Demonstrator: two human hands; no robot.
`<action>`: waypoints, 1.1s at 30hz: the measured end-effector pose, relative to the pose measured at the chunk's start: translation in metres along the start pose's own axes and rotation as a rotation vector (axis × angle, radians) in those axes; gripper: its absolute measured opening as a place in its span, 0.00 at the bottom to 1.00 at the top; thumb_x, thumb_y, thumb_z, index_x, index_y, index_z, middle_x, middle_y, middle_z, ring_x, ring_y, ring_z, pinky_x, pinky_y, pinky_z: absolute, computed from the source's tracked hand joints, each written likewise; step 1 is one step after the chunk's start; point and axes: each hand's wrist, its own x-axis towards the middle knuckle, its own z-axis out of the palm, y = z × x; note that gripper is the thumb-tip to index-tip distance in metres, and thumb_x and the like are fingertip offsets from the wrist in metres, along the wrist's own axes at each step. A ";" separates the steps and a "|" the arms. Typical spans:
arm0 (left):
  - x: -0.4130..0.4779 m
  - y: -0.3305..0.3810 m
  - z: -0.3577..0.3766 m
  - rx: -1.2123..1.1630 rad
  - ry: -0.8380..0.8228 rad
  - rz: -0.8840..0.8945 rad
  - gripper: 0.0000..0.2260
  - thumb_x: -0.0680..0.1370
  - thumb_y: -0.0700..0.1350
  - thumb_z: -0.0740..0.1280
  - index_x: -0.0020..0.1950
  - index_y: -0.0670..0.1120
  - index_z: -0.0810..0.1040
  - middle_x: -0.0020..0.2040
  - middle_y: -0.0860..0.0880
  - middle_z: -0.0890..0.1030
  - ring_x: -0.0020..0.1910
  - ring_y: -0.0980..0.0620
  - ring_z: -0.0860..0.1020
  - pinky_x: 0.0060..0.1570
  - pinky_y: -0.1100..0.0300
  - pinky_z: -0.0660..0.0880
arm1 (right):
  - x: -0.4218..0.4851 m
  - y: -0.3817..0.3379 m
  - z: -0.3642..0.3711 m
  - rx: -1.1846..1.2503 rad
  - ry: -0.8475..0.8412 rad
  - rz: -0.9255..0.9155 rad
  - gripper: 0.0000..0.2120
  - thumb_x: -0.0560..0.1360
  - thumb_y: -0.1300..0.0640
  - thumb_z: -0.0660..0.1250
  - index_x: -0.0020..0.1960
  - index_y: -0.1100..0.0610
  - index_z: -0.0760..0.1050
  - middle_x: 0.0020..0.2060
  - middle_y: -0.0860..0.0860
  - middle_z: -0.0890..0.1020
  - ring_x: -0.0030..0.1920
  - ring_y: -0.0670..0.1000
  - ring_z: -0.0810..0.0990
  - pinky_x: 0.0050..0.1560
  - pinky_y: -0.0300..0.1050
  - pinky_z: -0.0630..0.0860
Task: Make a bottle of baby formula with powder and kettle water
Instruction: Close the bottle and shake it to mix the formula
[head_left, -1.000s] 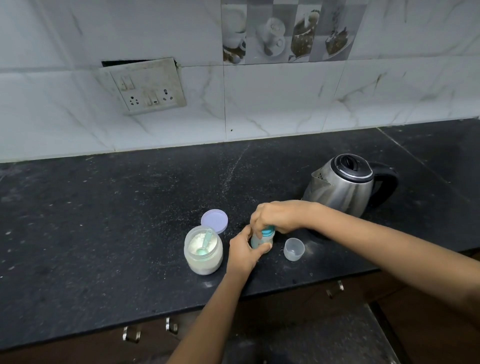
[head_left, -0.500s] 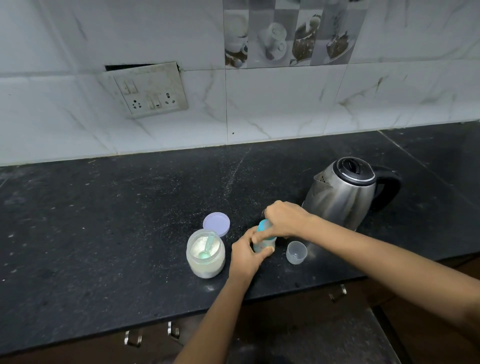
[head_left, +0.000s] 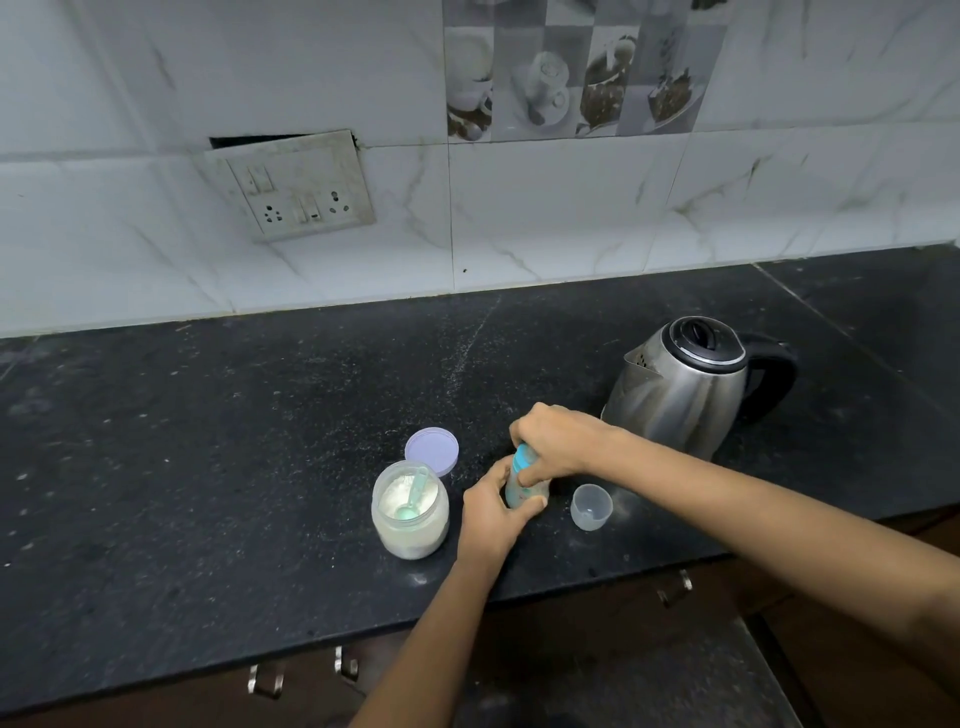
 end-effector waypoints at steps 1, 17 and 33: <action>0.000 0.000 0.000 0.001 0.002 0.004 0.24 0.68 0.45 0.75 0.62 0.55 0.74 0.53 0.59 0.81 0.54 0.64 0.78 0.58 0.63 0.74 | 0.000 0.002 -0.003 -0.012 -0.033 -0.019 0.21 0.68 0.47 0.73 0.56 0.56 0.75 0.46 0.52 0.79 0.40 0.52 0.76 0.32 0.44 0.71; -0.009 0.007 0.009 0.008 0.083 0.040 0.22 0.70 0.44 0.74 0.61 0.56 0.75 0.52 0.61 0.81 0.53 0.66 0.77 0.52 0.72 0.70 | -0.016 0.018 0.033 0.503 0.247 0.110 0.16 0.58 0.47 0.75 0.40 0.51 0.74 0.37 0.45 0.77 0.38 0.47 0.76 0.36 0.44 0.74; -0.011 0.004 0.015 -0.007 0.139 -0.028 0.24 0.67 0.51 0.76 0.62 0.59 0.74 0.53 0.63 0.81 0.53 0.64 0.78 0.54 0.57 0.77 | -0.038 0.003 0.068 1.105 0.460 0.403 0.29 0.60 0.49 0.81 0.57 0.54 0.75 0.46 0.50 0.79 0.42 0.46 0.79 0.42 0.37 0.75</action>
